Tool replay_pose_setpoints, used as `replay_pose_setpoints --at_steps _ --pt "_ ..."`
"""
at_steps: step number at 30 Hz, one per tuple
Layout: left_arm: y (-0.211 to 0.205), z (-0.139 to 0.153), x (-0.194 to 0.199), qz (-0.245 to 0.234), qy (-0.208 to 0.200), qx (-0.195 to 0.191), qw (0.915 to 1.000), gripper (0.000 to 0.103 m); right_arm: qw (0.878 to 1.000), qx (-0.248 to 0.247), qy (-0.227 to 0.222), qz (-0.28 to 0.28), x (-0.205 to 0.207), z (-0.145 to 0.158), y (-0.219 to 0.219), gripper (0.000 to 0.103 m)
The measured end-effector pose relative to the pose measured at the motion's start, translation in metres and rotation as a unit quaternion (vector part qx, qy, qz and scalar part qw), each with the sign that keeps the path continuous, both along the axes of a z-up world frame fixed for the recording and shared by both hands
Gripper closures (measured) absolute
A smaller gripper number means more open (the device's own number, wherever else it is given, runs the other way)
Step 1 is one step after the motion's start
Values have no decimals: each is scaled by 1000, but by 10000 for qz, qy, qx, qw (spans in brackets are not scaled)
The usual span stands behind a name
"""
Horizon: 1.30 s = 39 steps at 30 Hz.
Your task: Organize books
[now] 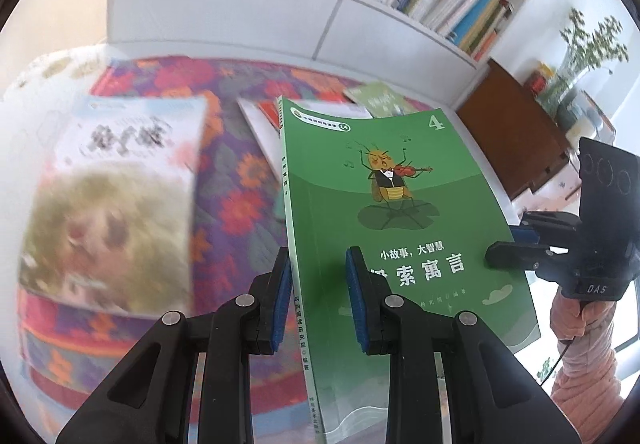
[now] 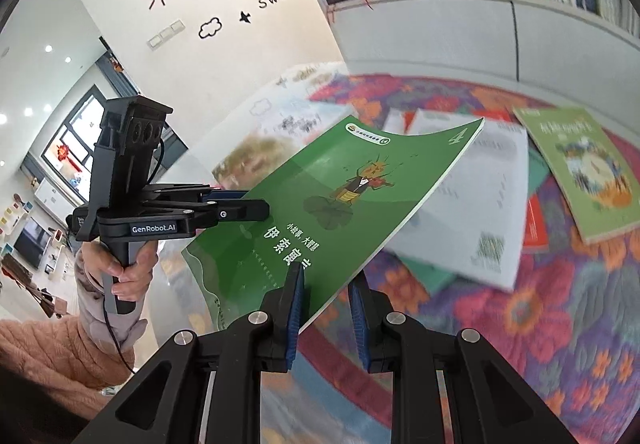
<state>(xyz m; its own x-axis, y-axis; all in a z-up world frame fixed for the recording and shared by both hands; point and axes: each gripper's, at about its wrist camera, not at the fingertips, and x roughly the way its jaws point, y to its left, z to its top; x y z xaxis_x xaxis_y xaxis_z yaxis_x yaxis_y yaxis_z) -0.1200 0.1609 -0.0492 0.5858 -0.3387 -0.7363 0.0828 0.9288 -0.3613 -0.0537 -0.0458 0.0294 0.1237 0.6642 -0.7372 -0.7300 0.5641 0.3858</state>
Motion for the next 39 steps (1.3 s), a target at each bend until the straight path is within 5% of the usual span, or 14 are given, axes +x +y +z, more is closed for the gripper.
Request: replay_pose_setpoints --at_steps 12,22,26,39 --pt "119 26 24 836 -175 112 9963 79 9985 218 -334 368 32 20 118 81" --pt "179 -26 43 1255 239 357 9912 79 9986 166 -90 495 50 -30 215 81" --pt "185 -48 48 1224 424 277 9912 79 9991 41 163 396 60 -54 224 81" --pt "183 -47 45 1362 347 796 9869 79 9987 -193 364 283 58 -78 227 79"
